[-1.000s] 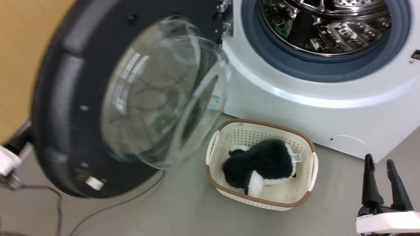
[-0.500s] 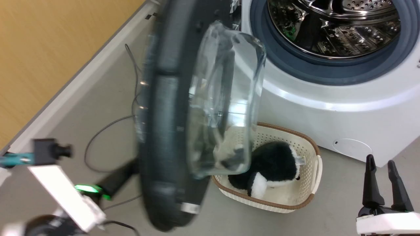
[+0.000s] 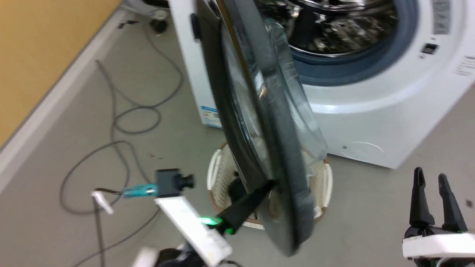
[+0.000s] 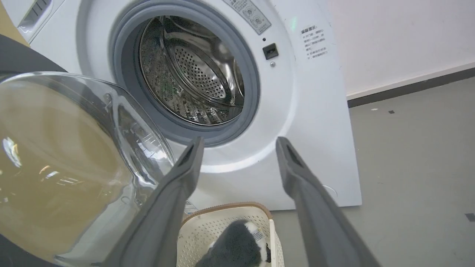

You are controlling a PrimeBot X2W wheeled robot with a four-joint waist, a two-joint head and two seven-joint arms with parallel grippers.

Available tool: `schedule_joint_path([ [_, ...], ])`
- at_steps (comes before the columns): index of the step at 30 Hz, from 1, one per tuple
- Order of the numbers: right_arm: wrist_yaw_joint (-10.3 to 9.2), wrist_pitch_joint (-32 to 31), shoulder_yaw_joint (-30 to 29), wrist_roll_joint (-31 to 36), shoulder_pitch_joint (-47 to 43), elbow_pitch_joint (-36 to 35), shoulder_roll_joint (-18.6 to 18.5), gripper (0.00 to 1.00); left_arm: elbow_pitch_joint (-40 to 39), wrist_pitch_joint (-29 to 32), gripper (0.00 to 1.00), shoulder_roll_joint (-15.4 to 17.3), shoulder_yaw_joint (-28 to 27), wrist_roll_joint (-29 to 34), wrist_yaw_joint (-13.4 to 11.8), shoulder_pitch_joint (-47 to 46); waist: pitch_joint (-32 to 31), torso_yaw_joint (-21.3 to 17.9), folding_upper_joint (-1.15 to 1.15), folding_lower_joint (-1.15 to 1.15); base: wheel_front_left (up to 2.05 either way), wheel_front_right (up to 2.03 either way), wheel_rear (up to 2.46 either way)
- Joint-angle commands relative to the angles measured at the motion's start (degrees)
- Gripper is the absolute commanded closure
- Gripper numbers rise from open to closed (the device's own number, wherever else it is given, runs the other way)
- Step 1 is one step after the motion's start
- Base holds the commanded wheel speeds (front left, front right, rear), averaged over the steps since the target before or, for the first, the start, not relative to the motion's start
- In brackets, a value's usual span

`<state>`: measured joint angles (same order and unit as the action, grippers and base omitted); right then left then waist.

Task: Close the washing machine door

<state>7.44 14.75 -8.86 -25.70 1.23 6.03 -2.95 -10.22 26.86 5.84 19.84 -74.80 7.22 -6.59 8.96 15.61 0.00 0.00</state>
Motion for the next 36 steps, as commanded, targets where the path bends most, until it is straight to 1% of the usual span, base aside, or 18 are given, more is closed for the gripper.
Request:
schedule_joint_path([
  [1, 0.05, 0.2, 0.1, 0.2, 1.3, -0.1, 0.1, 0.00, 2.1, -3.0, 1.00, -0.7, 2.8, 0.8, 0.3, -2.5, 0.5, -2.6, 0.00, 0.00, 0.00, 0.00, 0.00],
  [5, 0.05, 0.2, 0.3, 0.2, 1.9, -0.1, 0.1, 0.00, 8.4, -11.3, 1.00, -1.9, 8.6, 1.6, 0.3, -7.7, 1.1, -5.4, 0.00, 0.00, 0.00, 0.00, 0.00],
  [9, 0.05, 0.2, 0.9, 0.5, 2.4, 0.1, 0.1, 0.00, 16.4, -19.6, 1.00, -2.6, 12.5, 1.3, 0.3, -13.1, 1.4, -8.6, 0.00, 0.00, 0.00, 0.00, 0.00],
  [15, 0.05, 0.2, 1.6, 0.5, 2.7, 0.2, 0.1, 0.00, 24.6, -27.2, 1.00, -2.9, 19.3, -1.1, 0.3, -18.5, 1.6, -12.6, 0.00, 0.00, 0.00, 0.00, 0.00],
  [19, 0.05, 0.2, 1.5, 0.4, 2.6, 0.2, 0.1, 0.00, 27.4, -30.7, 1.00, -2.9, 22.8, -2.4, 0.3, -20.1, 1.5, -13.8, 0.00, 0.00, 0.00, 0.00, 0.00],
  [23, 0.05, 0.2, 1.4, 0.5, 2.1, 0.1, 0.1, 0.00, 28.6, -35.0, 1.00, -0.9, 24.4, -1.9, 0.3, -21.1, 1.0, -14.0, 0.00, 0.00, 0.00, 0.00, 0.00],
  [25, 0.05, 0.2, 1.4, 0.7, 1.7, 0.1, 0.1, 0.00, 29.3, -37.9, 1.00, 1.3, 25.6, 0.8, 0.3, -21.9, 0.4, -13.9, 0.00, 0.00, 0.00, 0.00, 0.00],
  [27, 0.05, 0.2, 1.4, 0.9, 1.3, 0.1, 0.1, 0.00, 31.1, -40.4, 1.00, 3.9, 26.6, 6.0, 0.3, -22.9, -0.3, -13.7, 0.00, 0.00, 0.00, 0.00, 0.00],
  [28, 0.05, 0.2, 1.3, 0.9, 1.1, 0.1, 0.1, 0.00, 32.2, -41.1, 1.00, 4.6, 26.1, 8.4, 0.3, -23.2, -0.7, -13.5, 0.00, 0.00, 0.00, 0.00, 0.00],
  [29, 0.05, 0.2, 1.2, 1.0, 0.9, 0.0, 0.1, 0.00, 33.5, -41.5, 1.00, 5.2, 25.0, 10.8, -0.3, -23.4, -1.0, -13.4, 0.00, 0.00, 0.00, 0.00, 0.00],
  [30, 0.05, 0.2, 1.1, 1.1, 0.7, 0.0, 0.1, 0.00, 34.3, -41.7, 1.00, 6.1, 24.0, 14.9, -1.7, -24.2, -1.3, -13.2, 0.00, 0.00, 0.00, 0.00, 0.00],
  [31, 0.05, 0.2, 1.0, 1.1, 0.5, -0.1, 0.1, 0.00, 34.0, -41.8, 1.00, 6.6, 21.8, 19.3, -3.4, -24.7, -1.6, -13.0, 0.00, 0.00, 0.00, 0.00, 0.00],
  [33, 0.05, 0.2, 0.9, 1.2, 0.1, -0.3, 0.1, 0.00, 31.5, -41.8, 1.00, 6.3, 15.8, 25.7, -6.2, -23.8, -2.1, -12.7, 0.00, 0.00, 0.00, 0.00, 0.00],
  [36, 0.05, 0.2, 1.1, 1.7, -0.3, -0.8, 0.1, 0.00, 26.5, -41.8, 1.00, 7.0, 8.5, 36.9, -10.5, -21.5, -2.8, -12.5, 0.00, 0.00, 0.00, 0.00, 0.00],
])
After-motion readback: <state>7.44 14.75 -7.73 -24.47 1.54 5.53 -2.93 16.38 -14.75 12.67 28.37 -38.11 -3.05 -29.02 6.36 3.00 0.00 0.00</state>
